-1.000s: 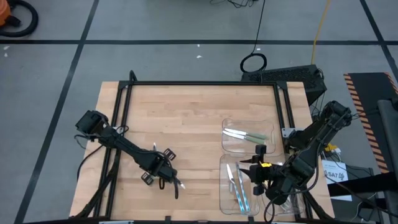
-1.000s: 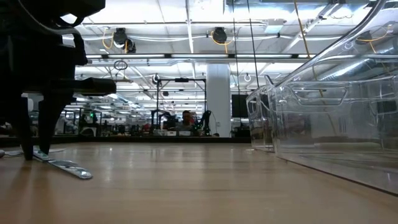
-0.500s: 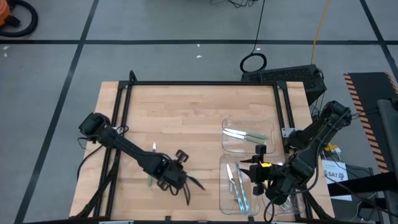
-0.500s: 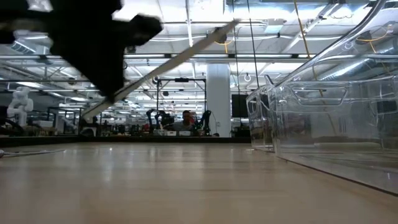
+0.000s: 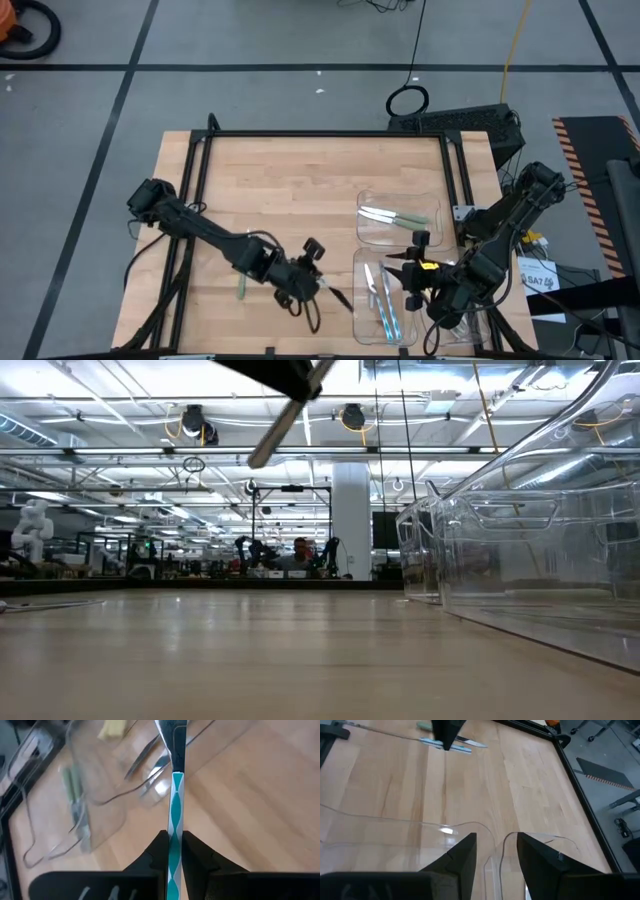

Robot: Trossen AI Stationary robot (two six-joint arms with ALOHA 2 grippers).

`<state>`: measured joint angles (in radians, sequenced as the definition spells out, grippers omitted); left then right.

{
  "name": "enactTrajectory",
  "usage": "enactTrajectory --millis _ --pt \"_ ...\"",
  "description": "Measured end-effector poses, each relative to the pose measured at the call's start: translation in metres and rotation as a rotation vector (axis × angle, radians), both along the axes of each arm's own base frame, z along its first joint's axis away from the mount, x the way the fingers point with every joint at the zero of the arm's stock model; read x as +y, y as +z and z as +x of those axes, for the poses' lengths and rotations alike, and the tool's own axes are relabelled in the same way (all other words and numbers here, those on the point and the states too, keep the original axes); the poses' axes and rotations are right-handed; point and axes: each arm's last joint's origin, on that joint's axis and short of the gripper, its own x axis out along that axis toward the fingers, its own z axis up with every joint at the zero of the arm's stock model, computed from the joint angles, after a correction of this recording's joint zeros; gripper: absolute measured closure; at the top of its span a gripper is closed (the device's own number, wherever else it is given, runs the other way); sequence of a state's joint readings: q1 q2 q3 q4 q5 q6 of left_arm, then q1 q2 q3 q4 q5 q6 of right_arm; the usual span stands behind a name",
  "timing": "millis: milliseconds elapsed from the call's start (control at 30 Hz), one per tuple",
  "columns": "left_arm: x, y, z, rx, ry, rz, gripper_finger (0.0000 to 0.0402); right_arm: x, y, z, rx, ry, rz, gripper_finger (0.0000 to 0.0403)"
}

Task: Sort silverware by color (type)
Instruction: Put the blue knife into the bottom left transparent bin

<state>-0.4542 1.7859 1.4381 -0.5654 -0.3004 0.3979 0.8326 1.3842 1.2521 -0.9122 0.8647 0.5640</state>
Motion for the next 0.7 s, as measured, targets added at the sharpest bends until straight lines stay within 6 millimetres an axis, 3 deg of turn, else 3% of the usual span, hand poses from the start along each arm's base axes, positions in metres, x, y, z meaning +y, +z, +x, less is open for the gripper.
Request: enactTrajectory --millis 300,533,700 --pt "0.039 0.000 0.018 -0.040 0.077 -0.118 0.0370 -0.002 -0.003 -0.001 0.007 -0.014 -0.009 0.0267" --pt "0.052 -0.003 0.027 -0.117 0.096 -0.169 0.0369 -0.007 -0.020 -0.005 -0.004 -0.048 -0.107 0.0267" --pt "0.051 0.004 0.033 -0.182 0.031 -0.236 0.0370 -0.008 -0.021 -0.005 -0.018 -0.069 -0.103 0.0267"
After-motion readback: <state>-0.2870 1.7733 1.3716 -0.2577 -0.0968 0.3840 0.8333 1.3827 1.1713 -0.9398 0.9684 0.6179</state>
